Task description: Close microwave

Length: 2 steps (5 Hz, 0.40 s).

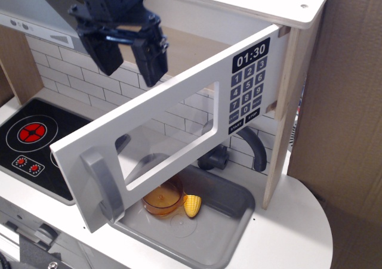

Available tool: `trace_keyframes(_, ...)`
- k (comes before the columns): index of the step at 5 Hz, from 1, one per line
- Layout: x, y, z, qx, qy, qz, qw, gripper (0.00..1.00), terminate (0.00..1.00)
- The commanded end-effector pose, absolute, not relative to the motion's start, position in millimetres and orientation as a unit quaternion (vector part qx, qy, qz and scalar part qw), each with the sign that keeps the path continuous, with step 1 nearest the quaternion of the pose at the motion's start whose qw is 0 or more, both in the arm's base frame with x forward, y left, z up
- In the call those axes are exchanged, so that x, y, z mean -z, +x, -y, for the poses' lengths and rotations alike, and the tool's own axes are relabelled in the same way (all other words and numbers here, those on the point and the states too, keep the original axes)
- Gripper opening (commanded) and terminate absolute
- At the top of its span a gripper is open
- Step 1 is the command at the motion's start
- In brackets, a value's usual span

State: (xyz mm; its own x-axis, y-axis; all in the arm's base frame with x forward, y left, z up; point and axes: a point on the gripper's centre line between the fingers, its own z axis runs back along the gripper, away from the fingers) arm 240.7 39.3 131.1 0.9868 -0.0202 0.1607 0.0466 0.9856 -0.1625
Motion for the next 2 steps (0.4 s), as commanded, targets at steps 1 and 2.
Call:
trace_keyframes(1,-156.2,244.7,-16.8,0.014,-0.094,0.088,0.992,1.00,0.00)
trace_keyframes(2,-148.3,248.9,-10.5,0.028,-0.086,0.098,0.991,1.00,0.00)
